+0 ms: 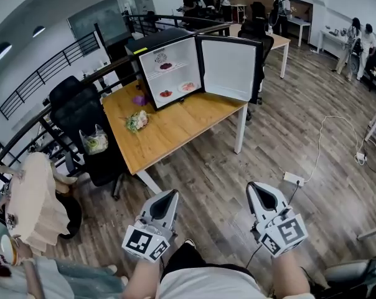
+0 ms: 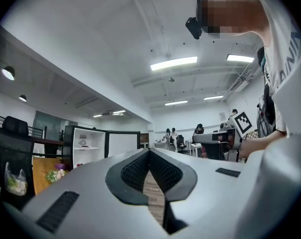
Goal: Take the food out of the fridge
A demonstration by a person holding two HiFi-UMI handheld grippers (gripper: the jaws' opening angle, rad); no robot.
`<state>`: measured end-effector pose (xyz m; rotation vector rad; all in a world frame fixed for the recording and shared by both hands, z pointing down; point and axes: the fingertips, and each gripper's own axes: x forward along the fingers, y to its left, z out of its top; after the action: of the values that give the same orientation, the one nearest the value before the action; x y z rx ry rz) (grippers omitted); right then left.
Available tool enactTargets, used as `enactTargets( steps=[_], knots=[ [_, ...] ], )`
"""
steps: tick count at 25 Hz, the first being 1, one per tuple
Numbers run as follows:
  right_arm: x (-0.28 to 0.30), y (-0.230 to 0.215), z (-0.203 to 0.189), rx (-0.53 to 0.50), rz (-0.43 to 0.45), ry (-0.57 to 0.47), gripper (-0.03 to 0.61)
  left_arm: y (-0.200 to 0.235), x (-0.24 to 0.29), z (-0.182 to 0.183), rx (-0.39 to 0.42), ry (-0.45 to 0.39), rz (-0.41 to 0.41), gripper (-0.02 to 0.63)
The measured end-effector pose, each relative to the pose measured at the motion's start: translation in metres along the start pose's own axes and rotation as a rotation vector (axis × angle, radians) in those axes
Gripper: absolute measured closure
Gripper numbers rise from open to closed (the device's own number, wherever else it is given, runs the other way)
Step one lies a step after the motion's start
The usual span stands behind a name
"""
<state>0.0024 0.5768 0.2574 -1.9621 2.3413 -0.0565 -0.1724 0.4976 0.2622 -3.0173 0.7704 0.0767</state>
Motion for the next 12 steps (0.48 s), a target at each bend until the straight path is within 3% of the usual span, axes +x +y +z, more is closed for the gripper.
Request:
enactTargets(
  steps=[7, 12],
  knots=[
    [0.028, -0.040, -0.007, 0.002, -0.002, 0.002, 0.560, 0.013, 0.056, -0.007, 0.018, -0.012, -0.028, 0.607],
    [0.073, -0.062, -0.008, 0.004, -0.023, 0.026, 0.560, 0.054, 0.093, -0.011, 0.002, -0.008, -0.045, 0.607]
  ],
)
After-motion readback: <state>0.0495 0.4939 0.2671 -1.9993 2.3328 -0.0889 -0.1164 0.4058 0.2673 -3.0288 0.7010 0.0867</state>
